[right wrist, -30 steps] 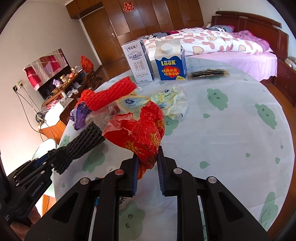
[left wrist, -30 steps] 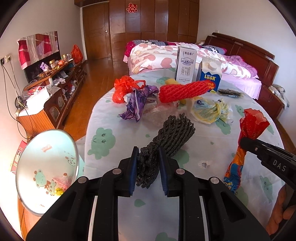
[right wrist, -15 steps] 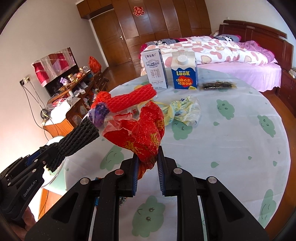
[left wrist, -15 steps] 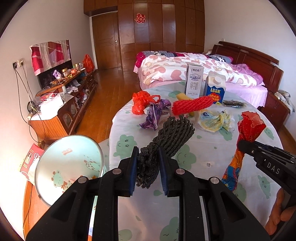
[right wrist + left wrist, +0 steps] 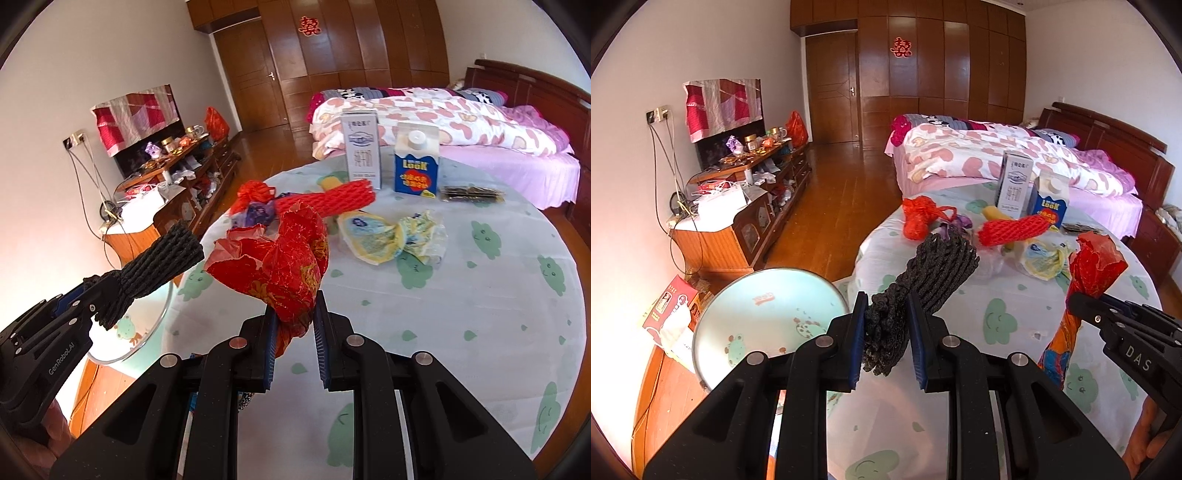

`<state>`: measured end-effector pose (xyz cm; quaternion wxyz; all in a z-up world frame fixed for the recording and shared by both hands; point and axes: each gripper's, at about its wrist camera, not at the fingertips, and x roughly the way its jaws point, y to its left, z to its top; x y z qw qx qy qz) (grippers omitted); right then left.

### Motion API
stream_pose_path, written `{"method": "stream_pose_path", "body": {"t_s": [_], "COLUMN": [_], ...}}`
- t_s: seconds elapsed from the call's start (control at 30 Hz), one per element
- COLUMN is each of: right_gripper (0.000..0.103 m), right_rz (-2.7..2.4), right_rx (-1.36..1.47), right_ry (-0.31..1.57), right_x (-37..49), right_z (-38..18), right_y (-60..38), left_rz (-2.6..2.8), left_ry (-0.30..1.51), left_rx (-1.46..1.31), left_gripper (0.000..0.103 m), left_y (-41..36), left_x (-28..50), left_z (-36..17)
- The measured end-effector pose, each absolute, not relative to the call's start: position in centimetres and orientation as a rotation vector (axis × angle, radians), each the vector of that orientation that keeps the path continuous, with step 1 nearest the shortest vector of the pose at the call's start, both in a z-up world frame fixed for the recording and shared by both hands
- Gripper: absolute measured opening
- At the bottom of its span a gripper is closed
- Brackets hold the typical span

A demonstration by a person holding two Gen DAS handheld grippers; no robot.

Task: Collect trash
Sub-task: 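Carry the black rope over the bin with the left gripper while the right holds the red bag, then open the left gripper over the bin and lower it toward the dropped rope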

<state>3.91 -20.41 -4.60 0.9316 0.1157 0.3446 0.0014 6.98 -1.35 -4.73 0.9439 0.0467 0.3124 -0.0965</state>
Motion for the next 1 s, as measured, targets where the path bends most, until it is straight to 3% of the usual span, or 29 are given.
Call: {"method": "stream_pose_path", "body": {"t_s": [0.63, 1.0], "right_gripper": [0.019, 0.019], "right_rz": [0.122, 0.103], "right_rx": [0.149, 0.165], "right_ry": [0.699, 0.719], "right_x": [6.8, 7.4], "right_z": [-3.7, -4.8], "right_y": [-13.0, -13.7], "left_rz": [-0.095, -0.009], "left_ry": [0.652, 0.672], "left_rx": [-0.019, -0.02], "left_gripper": [0.022, 0.022], "left_y": [5.5, 10.4], "left_x": [8.6, 11.1], "left_z": [-4.8, -5.4]}}
